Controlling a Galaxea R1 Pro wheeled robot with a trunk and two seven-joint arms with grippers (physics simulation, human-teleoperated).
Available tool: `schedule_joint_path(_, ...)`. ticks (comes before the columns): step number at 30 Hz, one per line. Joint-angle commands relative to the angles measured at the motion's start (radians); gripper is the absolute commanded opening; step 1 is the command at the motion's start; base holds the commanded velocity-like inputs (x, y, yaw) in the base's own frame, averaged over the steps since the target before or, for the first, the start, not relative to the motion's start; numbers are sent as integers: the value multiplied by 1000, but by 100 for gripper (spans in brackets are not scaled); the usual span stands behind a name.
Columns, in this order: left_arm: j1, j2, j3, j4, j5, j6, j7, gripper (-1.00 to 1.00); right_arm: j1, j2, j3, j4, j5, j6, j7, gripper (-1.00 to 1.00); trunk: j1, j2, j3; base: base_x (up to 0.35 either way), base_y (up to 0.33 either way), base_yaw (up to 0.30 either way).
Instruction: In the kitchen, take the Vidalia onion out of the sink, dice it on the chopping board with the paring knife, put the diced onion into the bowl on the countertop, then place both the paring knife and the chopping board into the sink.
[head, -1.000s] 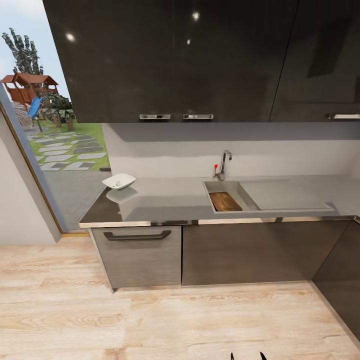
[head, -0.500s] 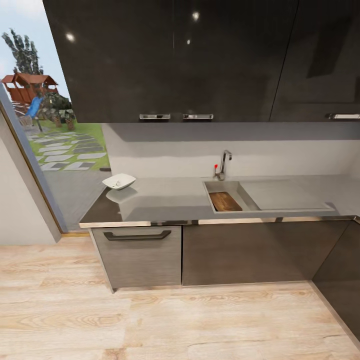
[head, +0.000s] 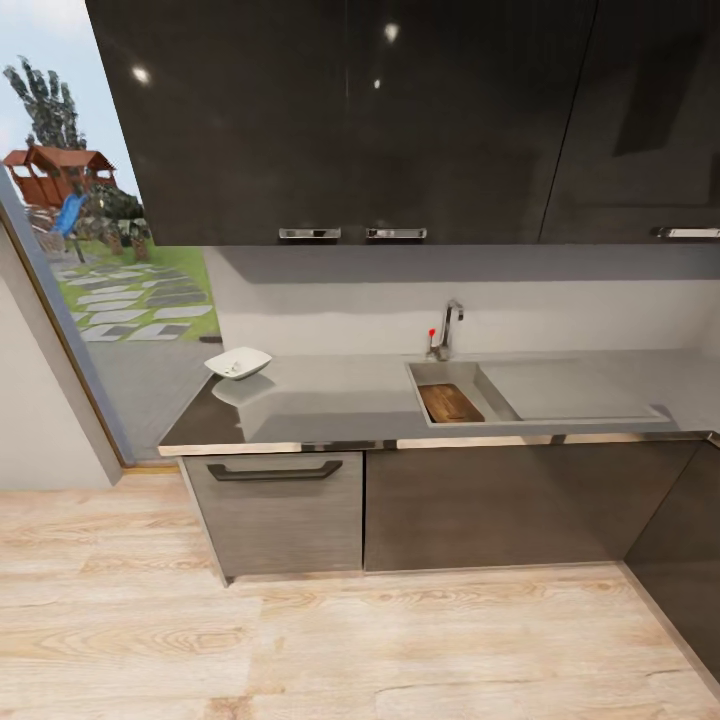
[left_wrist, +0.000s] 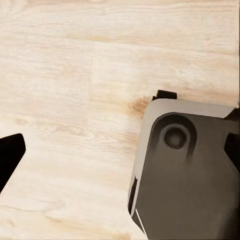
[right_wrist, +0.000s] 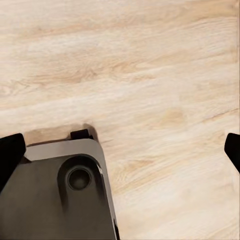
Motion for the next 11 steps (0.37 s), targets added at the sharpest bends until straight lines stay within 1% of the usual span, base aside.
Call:
schedule_joint_path(1,-2,-3,-8,18,7,-29,0,100,-1,-1,-9,0,11,-9,-4,100,1,-2,-2,0,0,0)
schedule_joint_path(2,-2,-4,-8,33,7,-47,0,100,-1,-2,-9,-1,11,-15,-4,100,1,-2,-2,0,0,0)
schedule_joint_path(6,-2,-3,-9,46,7,-65,1,100,-1,0,-9,-2,10,-21,-4,100,1,-2,-2,0,0,0)
schedule_joint_path(11,-2,-5,-10,48,7,-67,-1,100,-1,2,-9,-1,9,-21,-4,100,1,-2,-2,0,0,0)
